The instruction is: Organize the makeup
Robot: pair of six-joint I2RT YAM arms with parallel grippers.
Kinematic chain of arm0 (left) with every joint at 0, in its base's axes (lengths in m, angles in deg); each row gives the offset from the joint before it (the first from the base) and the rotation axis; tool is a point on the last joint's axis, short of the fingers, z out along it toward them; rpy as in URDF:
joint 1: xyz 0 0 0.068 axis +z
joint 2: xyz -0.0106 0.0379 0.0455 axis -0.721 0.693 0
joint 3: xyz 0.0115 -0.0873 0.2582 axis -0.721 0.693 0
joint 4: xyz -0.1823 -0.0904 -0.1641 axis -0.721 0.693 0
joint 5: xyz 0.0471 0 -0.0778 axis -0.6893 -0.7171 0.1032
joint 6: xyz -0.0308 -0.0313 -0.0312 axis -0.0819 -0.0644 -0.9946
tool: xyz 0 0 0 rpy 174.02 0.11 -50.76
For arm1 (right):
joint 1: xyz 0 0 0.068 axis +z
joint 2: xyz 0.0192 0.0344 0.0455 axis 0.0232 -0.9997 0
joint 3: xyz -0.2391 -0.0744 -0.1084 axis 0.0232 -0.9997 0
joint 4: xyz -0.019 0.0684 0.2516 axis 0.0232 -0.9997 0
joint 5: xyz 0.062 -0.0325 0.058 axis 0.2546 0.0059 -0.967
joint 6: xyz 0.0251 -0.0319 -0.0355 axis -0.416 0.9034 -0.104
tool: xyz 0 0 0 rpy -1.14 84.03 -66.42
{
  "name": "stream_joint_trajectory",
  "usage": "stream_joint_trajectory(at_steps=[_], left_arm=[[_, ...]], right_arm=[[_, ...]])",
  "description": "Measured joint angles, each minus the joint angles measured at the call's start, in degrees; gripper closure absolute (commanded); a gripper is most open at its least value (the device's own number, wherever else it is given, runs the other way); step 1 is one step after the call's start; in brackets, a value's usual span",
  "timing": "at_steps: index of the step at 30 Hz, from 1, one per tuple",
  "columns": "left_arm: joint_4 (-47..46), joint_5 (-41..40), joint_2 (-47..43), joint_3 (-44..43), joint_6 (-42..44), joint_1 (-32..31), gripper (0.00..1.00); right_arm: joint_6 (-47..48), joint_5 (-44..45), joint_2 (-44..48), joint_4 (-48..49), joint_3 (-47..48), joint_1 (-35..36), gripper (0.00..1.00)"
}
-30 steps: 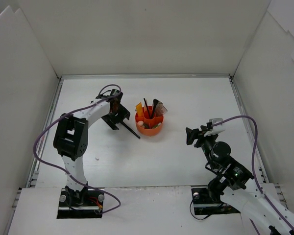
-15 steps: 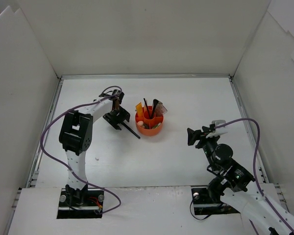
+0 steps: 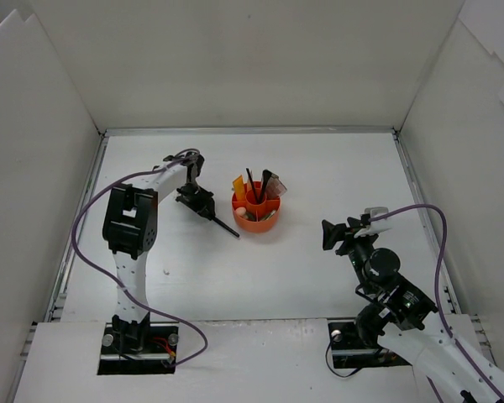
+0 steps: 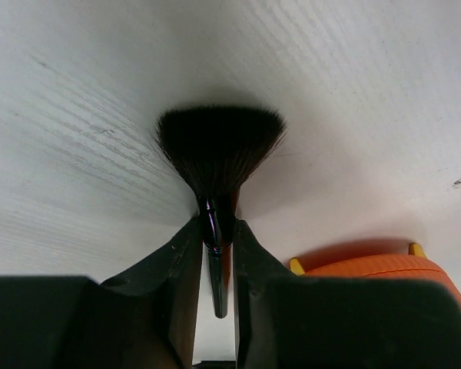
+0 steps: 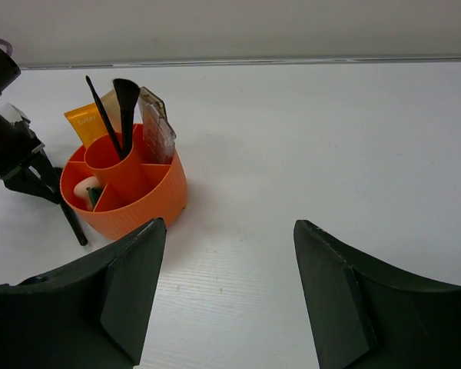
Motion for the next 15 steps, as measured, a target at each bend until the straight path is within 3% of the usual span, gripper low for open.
stream_joint_trajectory(at_steps=[4, 8, 12, 15], left_arm=[[-0.11, -1.22, -2.03, 2.6, 0.61, 0.26, 1.0], [1.2, -8.7, -6.47, 5.99, 2.58, -0.22, 1.0], [-0.2, -18.23, -16.7, 7.56, 5.66, -2.62, 1.0], [-6.91, -22.56, -27.96, 10.88, 9.81, -6.29, 1.0]], right_arm=[[-0.02, 0.02, 0.0, 0.0, -0.07, 0.0, 0.35], [-0.02, 0.02, 0.0, 0.02, -0.07, 0.0, 0.35], [-0.02, 0.0, -0.07, 0.09, -0.09, 0.0, 0.36], [-0.02, 0.02, -0.13, 0.07, -0.09, 0.0, 0.36]])
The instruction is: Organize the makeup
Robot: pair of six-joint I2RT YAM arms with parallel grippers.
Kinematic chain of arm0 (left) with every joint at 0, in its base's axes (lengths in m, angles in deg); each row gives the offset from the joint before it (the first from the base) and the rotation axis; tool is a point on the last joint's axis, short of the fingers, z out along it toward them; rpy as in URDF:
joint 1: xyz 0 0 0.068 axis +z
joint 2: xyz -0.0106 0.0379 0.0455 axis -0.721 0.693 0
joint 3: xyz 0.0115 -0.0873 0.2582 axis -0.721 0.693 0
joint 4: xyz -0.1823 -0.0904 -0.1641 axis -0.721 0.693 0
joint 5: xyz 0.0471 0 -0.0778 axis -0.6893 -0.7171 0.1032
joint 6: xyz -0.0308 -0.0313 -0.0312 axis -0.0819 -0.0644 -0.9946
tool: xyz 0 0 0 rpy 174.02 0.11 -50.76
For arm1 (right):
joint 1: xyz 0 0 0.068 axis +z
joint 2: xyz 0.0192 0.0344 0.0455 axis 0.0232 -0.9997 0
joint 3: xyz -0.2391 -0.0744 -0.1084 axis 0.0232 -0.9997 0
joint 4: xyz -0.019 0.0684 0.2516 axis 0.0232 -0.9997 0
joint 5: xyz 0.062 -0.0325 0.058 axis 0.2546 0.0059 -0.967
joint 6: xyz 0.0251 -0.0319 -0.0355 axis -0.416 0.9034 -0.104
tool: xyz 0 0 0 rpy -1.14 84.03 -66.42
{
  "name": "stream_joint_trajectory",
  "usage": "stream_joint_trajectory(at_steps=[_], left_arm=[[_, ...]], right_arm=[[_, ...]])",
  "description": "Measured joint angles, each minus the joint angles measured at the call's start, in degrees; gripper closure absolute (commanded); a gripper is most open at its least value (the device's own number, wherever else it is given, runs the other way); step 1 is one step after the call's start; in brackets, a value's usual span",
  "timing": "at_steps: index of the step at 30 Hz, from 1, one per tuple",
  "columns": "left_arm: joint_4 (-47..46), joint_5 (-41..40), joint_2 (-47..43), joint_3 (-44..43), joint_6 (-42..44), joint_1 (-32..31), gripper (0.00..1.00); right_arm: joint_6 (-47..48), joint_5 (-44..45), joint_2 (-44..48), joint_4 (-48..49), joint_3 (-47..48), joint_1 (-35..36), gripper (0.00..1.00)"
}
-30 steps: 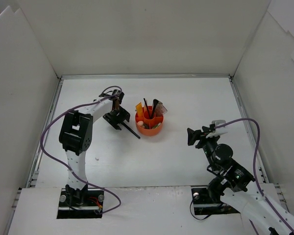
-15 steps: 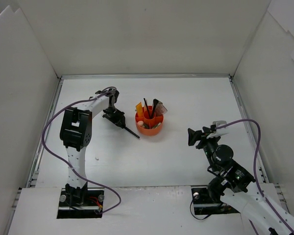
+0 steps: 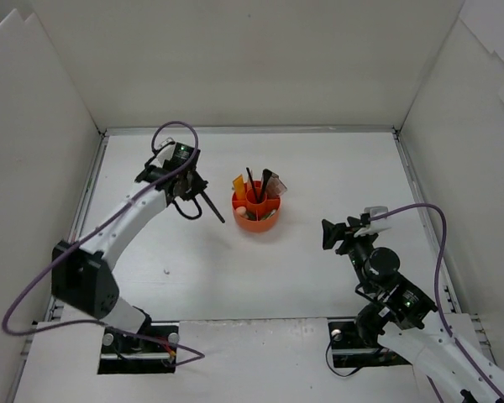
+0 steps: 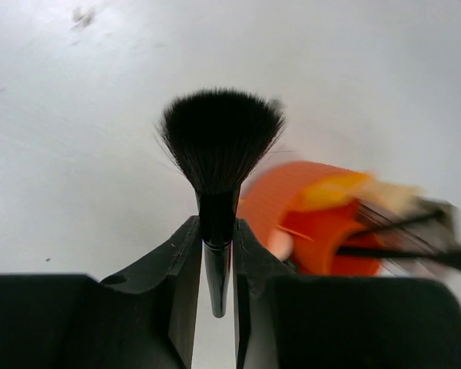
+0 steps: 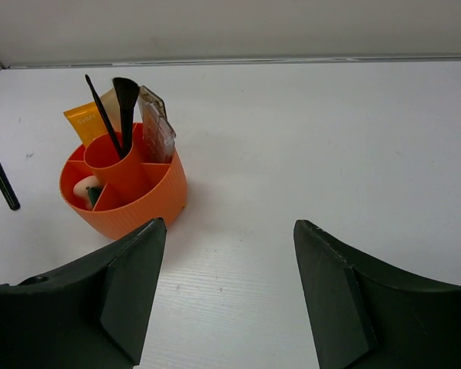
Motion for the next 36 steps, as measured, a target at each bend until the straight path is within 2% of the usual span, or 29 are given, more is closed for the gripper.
stream_joint_trajectory(at_steps=[4, 7, 10, 16, 28, 33, 36], left_arm=[[-14.53, -0.48, -14.86, 7.5, 7.89, -4.35, 1.0], [-24.9, -0.26, -19.39, 10.51, 14.71, -7.17, 1.0], [-34.38, -0.46, -18.25, 10.73, 22.49, -9.77, 1.0], [-46.75, 0.96, -13.99, 11.5, 32.65, -12.66, 1.0], [-61.2, 3.93, -8.0, 15.13, 42.69, -14.84, 1.0], [-64.26, 4.68, -5.38, 17.07, 45.24, -16.15, 1.0], [-65.29, 4.57, -4.96, 18.86, 46.56, -16.74, 0.96]], right_arm=[[0.02, 0.02, 0.0, 0.0, 0.0, 0.0, 0.36], [0.02, 0.0, -0.02, 0.02, 0.0, 0.0, 0.36], [0.0, 0.0, -0.11, 0.02, 0.0, 0.0, 0.35], [0.02, 0.0, -0.61, 0.02, 0.0, 0.0, 0.35], [0.02, 0.02, -1.51, 0.07, 0.0, 0.0, 0.35], [0.02, 0.02, -2.34, -0.04, 0.0, 0.0, 0.36], [0.02, 0.02, -2.34, -0.02, 0.0, 0.0, 0.35]])
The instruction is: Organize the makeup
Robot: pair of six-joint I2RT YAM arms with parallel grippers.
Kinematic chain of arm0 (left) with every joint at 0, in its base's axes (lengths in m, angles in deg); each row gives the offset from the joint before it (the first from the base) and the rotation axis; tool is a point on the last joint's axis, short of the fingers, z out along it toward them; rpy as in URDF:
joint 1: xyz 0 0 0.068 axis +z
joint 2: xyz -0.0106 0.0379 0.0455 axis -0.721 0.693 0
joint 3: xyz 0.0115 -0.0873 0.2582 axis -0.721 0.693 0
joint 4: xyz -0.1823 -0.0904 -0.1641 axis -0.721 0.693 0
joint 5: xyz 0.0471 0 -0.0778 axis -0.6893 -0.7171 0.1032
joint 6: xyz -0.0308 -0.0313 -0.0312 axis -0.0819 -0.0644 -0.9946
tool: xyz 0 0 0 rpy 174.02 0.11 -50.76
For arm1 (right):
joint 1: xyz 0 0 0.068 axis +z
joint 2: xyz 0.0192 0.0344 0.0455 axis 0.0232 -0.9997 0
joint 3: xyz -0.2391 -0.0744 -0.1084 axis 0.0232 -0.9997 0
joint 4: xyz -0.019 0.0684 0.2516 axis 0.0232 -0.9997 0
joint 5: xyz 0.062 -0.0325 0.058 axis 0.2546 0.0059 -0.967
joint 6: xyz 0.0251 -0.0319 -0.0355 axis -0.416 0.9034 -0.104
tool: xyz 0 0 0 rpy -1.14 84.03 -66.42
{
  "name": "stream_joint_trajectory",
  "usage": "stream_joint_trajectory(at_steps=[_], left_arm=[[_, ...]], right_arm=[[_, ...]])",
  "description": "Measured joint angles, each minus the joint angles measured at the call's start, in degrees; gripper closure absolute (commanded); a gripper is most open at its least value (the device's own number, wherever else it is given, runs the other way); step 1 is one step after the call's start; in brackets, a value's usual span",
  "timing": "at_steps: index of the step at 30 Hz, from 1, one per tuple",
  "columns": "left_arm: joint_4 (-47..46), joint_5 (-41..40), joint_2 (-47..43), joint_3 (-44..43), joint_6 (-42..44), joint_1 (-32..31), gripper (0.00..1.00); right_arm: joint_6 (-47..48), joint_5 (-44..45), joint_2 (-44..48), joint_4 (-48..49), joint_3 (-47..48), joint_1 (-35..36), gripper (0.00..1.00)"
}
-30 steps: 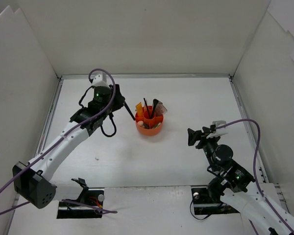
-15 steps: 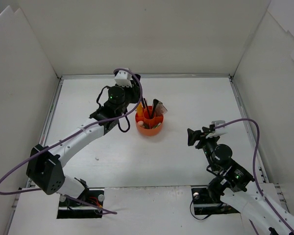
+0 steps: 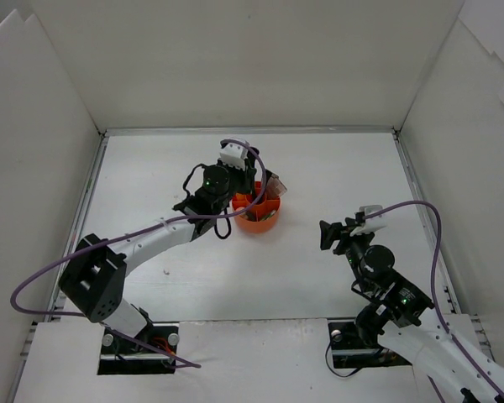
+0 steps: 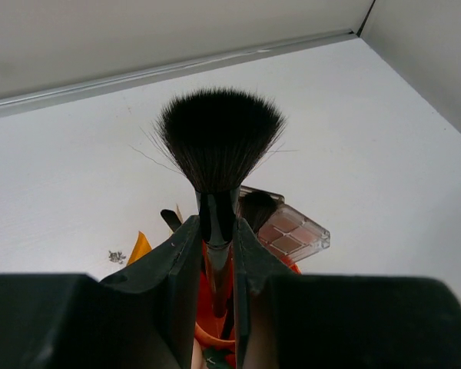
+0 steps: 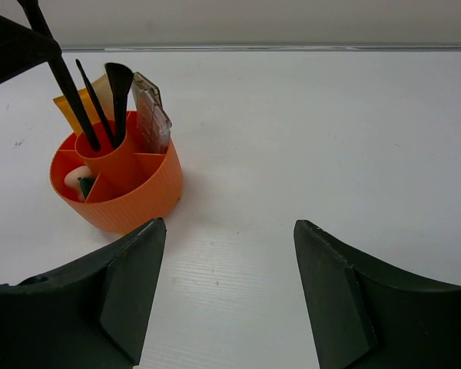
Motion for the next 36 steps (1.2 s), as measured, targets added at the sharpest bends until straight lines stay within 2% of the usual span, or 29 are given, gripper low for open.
stream_joint_trajectory(at_steps=[2, 3, 5, 6, 9, 14, 15, 18, 20, 21, 25, 29, 36], left_arm=[[-0.52, -0.2, 0.26, 0.79, 0.59, -0.31, 0.92], [-0.72, -0.26, 0.33, 1.11, 0.76, -0.55, 0.84], [-1.27, -0.72, 0.33, 1.75, 1.29, -0.76, 0.75], [-1.73, -1.05, 0.33, 2.1, 1.55, -0.96, 0.66], [-2.82, -1.73, 0.28, 3.34, 1.97, -1.42, 0.5], [-2.64, -2.95, -0.52, 4.17, 1.99, -2.21, 0.36], [-2.45, -3.15, -1.22, 4.17, 1.97, -2.36, 0.26], [-0.59, -4.15, -5.22, 4.28, 1.44, -2.54, 0.17], [2.58, -5.51, -9.68, 4.28, 0.79, -2.8, 0.03], [4.48, -6.36, -12.48, 4.28, 0.44, -2.86, 0.0], [16.39, -10.95, -26.91, 2.38, -0.35, -2.89, 0.01], [29.33, -16.06, -39.15, -3.21, -0.55, -2.27, 0.01], [46.56, -25.81, -55.06, -4.39, 0.31, -1.68, 0.01]], right_arm=[[0.0, 0.02, 0.0, 0.0, 0.0, 0.0, 0.35], [0.0, 0.04, -0.02, 0.0, 0.0, 0.0, 0.36], [0.0, 0.07, -0.02, 0.0, 0.0, 0.0, 0.35], [0.0, 0.09, -0.02, 0.0, 0.0, 0.0, 0.35], [0.0, 0.09, -0.11, 0.0, 0.0, 0.0, 0.35], [0.0, 0.11, -0.28, 0.0, 0.0, 0.0, 0.35], [0.0, 0.11, -0.31, 0.0, 0.0, 0.0, 0.35], [0.02, 0.13, -0.33, -0.02, 0.0, 0.0, 0.34], [0.0, 0.17, -0.37, -0.2, 0.09, 0.0, 0.31], [-0.02, 0.22, -0.48, -0.39, 0.22, 0.0, 0.26], [-0.09, 0.61, -1.49, -2.16, 2.23, 0.0, 0.19], [-0.28, 1.31, -1.77, -4.15, 4.44, 0.0, 0.02], [-1.44, 3.23, -1.75, -7.41, 5.95, 0.0, 0.02]])
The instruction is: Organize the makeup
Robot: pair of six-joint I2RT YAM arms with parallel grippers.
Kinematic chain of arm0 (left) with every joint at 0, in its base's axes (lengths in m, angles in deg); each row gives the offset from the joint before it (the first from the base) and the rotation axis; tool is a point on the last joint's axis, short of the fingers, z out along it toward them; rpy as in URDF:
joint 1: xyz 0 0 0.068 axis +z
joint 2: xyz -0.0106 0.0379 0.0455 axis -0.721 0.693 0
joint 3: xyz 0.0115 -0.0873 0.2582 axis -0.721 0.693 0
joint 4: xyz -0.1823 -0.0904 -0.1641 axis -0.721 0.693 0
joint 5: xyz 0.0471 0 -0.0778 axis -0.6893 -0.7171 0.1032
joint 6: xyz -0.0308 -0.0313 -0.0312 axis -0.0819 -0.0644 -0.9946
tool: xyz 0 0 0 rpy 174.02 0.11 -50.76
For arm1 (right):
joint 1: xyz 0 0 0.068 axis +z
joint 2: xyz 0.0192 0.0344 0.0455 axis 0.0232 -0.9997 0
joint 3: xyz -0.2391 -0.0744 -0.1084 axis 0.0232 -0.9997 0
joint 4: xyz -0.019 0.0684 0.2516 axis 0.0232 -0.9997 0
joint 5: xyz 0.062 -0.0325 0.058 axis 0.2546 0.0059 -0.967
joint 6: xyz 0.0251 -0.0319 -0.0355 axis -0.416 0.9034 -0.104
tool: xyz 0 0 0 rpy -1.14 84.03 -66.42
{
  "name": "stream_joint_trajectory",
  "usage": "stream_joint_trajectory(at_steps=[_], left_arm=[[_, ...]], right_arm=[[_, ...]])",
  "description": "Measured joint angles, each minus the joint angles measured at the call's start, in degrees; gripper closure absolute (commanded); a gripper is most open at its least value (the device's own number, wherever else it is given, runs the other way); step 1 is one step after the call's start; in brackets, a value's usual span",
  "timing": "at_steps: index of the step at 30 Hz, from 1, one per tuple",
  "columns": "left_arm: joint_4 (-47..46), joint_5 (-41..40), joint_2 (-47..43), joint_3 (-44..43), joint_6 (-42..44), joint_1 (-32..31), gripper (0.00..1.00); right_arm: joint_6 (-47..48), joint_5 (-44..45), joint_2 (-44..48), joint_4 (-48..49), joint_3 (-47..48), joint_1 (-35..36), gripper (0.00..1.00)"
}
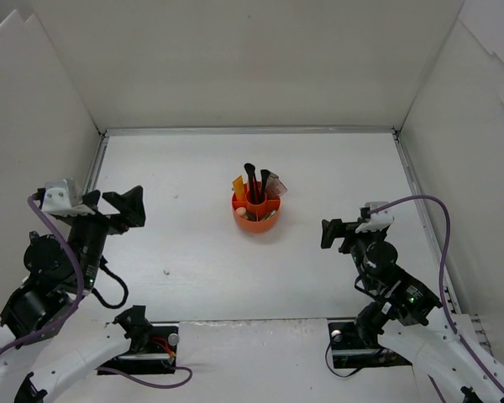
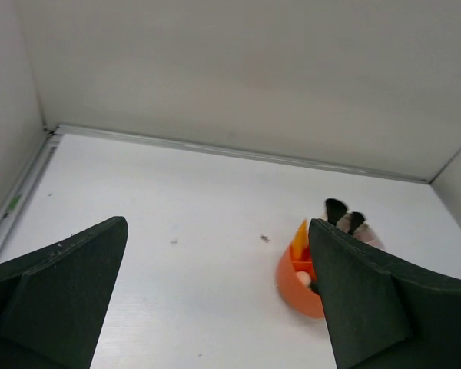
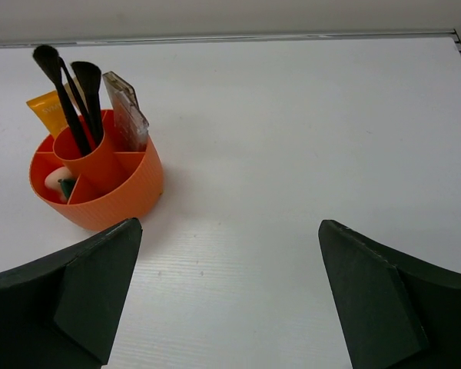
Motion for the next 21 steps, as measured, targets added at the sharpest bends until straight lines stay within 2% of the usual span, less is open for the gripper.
stream_joint_trajectory(at_steps=[7, 12, 21], left_arm=[[7.04, -7.08, -7.39, 6.69, 3.39, 0.0, 0.0], [5.99, -8.02, -10.73, 11.8, 6.27, 0.35, 0.0], [5.05, -8.28, -6.91, 12.44, 7.8, 0.48, 0.0]], right_arm=[[-0.9, 2.27, 1.27, -2.27, -0.11, 0.0, 0.02], [-1.18, 4.24, 1.16, -2.29, -0.11, 0.0, 0.02], [-1.42, 5.55, -0.39, -2.27, -0.11, 0.0, 0.02]])
